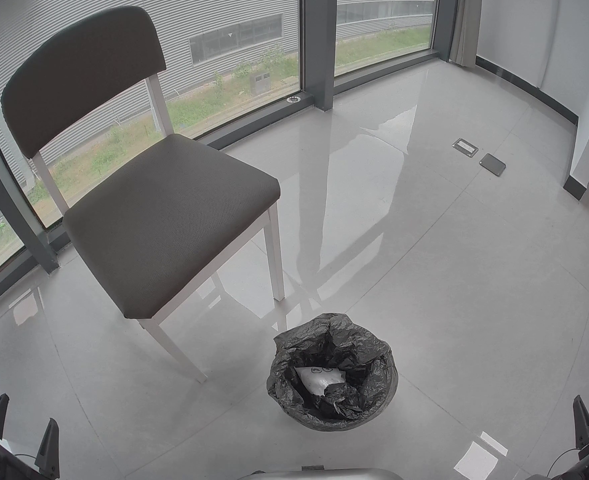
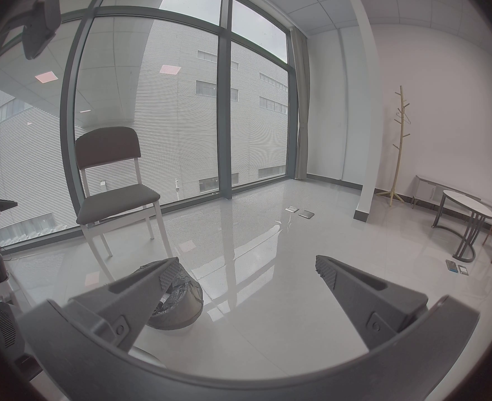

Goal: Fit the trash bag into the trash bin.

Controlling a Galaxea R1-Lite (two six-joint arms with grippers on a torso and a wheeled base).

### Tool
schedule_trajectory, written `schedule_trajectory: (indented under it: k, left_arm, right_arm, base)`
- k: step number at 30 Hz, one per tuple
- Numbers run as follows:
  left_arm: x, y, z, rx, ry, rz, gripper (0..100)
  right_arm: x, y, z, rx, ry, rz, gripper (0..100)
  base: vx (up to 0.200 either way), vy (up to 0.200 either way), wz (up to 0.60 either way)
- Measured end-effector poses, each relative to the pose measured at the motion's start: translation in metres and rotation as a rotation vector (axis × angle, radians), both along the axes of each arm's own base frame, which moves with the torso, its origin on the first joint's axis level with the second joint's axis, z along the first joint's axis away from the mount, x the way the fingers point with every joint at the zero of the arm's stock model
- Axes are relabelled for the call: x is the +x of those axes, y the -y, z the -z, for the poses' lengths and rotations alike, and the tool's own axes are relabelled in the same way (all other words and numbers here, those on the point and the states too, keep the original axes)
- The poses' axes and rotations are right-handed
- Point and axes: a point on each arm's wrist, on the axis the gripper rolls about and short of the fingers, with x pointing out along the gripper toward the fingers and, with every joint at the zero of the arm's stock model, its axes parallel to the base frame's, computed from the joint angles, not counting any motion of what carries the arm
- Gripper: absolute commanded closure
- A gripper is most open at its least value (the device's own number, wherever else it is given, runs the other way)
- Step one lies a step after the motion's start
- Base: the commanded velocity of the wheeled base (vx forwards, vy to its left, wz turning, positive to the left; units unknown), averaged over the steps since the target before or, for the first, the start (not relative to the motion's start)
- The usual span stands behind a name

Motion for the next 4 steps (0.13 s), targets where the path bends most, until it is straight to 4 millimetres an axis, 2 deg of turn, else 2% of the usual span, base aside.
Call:
schedule_trajectory:
  k: [4]
  left_arm:
    - [0.0, 0.0, 0.0, 0.0, 0.0, 0.0, 0]
  right_arm:
    - [0.0, 0.0, 0.0, 0.002, 0.0, 0.0, 0]
  base:
    - [0.0, 0.0, 0.0]
